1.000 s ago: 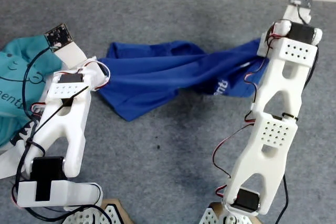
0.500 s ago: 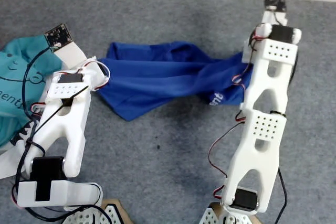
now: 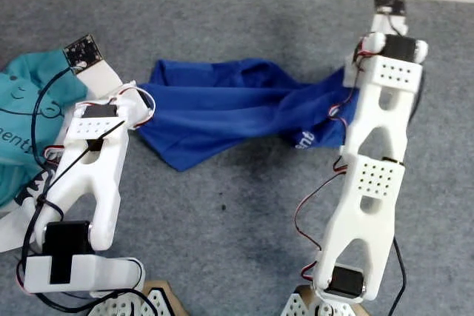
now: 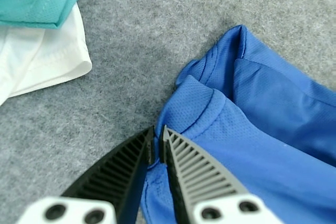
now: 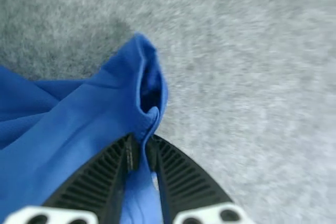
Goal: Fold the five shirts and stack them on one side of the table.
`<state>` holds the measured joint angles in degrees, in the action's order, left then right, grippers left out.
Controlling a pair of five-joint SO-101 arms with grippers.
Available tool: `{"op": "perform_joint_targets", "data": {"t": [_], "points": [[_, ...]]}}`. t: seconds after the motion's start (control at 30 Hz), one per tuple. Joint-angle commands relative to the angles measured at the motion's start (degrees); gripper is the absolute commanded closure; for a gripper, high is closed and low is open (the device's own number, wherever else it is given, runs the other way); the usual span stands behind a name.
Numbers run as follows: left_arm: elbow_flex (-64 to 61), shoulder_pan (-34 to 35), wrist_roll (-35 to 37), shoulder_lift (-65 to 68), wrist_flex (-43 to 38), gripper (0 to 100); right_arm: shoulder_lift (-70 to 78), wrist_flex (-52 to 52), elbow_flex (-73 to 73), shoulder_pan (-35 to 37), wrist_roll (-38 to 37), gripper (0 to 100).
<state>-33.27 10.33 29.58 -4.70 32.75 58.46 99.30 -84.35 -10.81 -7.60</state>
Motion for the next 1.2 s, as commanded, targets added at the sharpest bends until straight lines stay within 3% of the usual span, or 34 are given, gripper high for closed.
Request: {"op": "perform_joint_targets", "data": {"t": [0.0, 0.23, 0.43, 0.67, 0.93, 1.17], "points": [[0.31, -0.4, 0.0, -0.22, -0.97, 99, -4.44, 2.07, -6.11, -2.15, -0.62, 99.2], [0.48, -0.31, -0.35, -0.92, 0.62, 99, -20.09, 1.98, 17.01, -4.35, -0.88, 99.3], [9.19, -0.04, -3.78, -1.89, 18.99, 99, -41.89, 1.54, 46.64, -3.56, -0.97, 99.3], [12.53, -0.22, -4.48, -2.95, 33.23, 99, -56.66, -1.36, 71.52, -4.88, -4.57, 99.3], [11.47, -3.56, -12.92, -12.44, 47.82, 99, -67.47, -18.07, 101.93, -10.07, -10.99, 99.3], [4.62, -3.65, -15.03, -23.78, 48.53, 99, -74.77, -36.53, 125.32, -13.58, -21.01, 96.8]]}}
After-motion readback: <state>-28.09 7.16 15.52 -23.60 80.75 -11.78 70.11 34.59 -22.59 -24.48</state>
